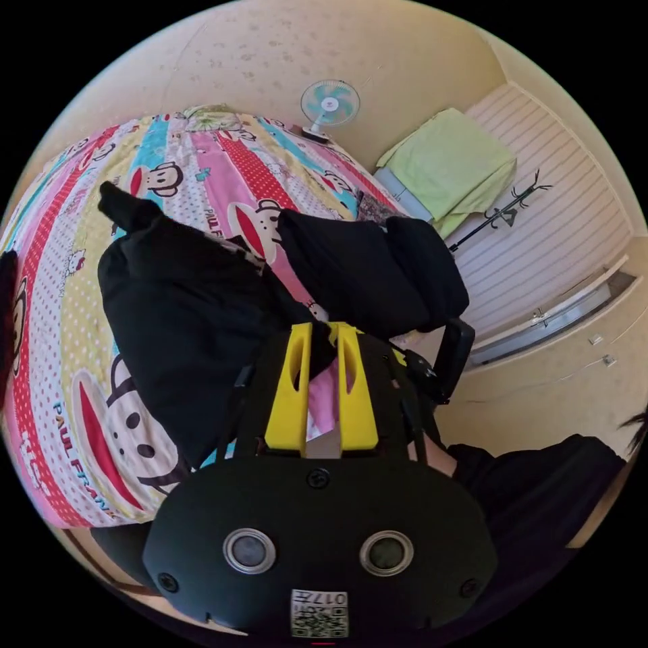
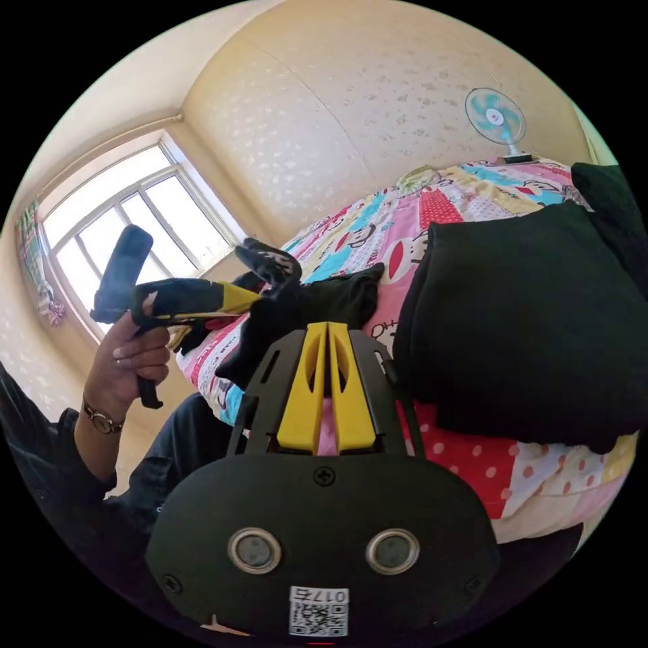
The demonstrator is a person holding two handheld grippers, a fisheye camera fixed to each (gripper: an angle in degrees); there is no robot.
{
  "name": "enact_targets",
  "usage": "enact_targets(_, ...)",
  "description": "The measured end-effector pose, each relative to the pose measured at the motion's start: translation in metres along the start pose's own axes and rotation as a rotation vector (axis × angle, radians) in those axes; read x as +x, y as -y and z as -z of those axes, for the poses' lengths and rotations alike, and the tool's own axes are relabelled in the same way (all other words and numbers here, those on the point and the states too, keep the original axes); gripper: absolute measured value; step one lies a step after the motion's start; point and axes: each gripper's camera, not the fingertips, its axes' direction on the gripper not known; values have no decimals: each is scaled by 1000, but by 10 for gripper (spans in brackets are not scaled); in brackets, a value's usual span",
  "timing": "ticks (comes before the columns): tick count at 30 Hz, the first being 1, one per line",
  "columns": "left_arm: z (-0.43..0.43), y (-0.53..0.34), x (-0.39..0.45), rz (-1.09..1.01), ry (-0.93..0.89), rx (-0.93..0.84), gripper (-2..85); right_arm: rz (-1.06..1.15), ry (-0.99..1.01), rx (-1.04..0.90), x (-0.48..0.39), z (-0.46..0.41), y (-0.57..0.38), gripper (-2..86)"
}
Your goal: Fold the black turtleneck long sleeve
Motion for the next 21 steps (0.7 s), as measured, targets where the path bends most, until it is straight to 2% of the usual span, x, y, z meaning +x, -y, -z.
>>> enact_targets(3,8,-30,-15,-4,-49,52,87,57,-171,14,-21,3,-9,5)
enact_targets(5,29,-53,-30,50,36,133,88,73,-253,52,-31,8,-14,7)
enact_targets(8,65,-91,-63,172,178,288,98,127,-244,95,-40,15,-18,13)
enact_targets(10,64,-106,-107,329,198,244,116,164,-169,96,-44,14,-20,24)
enact_targets(13,38,-118,-154,447,59,144,151,184,-22,38,-46,7,-19,57)
enact_targets(15,32,-128,-167,477,29,164,148,141,48,-44,-42,-3,-17,76)
enact_targets(18,35,-136,-171,479,55,184,139,105,-22,-269,-38,-35,-16,72)
enact_targets(21,49,-142,-172,469,68,213,138,210,-106,-208,-60,-9,-13,32)
